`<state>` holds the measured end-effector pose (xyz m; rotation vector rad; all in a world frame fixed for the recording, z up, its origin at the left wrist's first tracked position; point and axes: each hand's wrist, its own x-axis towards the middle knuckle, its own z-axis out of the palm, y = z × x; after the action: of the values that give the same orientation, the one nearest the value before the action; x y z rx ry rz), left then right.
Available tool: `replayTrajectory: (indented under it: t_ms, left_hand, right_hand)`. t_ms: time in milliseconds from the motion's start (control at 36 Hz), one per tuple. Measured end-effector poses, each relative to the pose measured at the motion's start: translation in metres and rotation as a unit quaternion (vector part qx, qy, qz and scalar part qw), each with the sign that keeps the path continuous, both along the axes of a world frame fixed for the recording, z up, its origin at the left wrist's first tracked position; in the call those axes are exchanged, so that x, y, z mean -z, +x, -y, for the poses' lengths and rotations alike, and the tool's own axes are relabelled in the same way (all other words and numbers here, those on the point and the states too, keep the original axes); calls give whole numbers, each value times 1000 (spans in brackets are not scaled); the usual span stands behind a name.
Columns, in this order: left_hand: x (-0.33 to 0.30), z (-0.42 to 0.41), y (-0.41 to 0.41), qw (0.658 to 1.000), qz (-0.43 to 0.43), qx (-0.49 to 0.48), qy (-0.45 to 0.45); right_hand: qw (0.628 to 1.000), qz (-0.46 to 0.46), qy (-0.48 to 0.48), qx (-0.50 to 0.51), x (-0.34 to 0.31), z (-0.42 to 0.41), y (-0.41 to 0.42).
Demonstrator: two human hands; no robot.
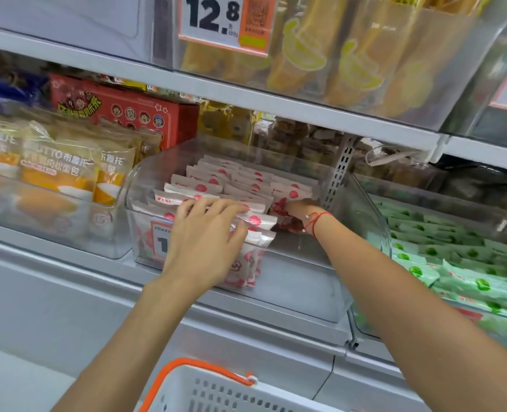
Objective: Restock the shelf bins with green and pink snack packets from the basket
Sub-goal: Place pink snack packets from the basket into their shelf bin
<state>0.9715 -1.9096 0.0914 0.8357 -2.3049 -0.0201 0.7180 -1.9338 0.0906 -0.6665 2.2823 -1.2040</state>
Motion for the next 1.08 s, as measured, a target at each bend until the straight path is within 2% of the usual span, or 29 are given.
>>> replayTrajectory:
  t_ms: [167,333,389,500,583,639,722,861,972,1083]
  left_hand:
    - [0,-1,1,1000,-4,6,3]
    - [-7,-5,2,999,-1,17,31]
    - [-10,-8,5,999,-26,26,27]
    - [-9,-32,16,993,-117,23,0]
    - [2,-66,33,981,-181,27,70]
    - [22,-85,45,970,-194,30,147]
    - [62,-103,58,953,-149,9,264]
    - [139,-113,68,919,26,-34,391]
    - [200,-122,86,875,133,-47,464]
    - [255,-137,103,811,271,-46,516]
  right_hand:
    - [998,58,3,-18,-35,-45,51]
    - [997,-65,-22,-41,-49,-68,82]
    - [993,-85,-59,-61,-53,-80,93]
    - [977,-57,-187,-83,-60,-128,125]
    - [953,-29,-287,-93,-52,-171,150]
    - [950,-13,-292,-110,-37,-195,162]
    - [965,22,-227,-131,4,-215,172]
    - [981,58,-45,-181,107,-228,170]
    - [959,82,118,-246,181,-237,164]
    - [938,80,187,-282,238,-240,174]
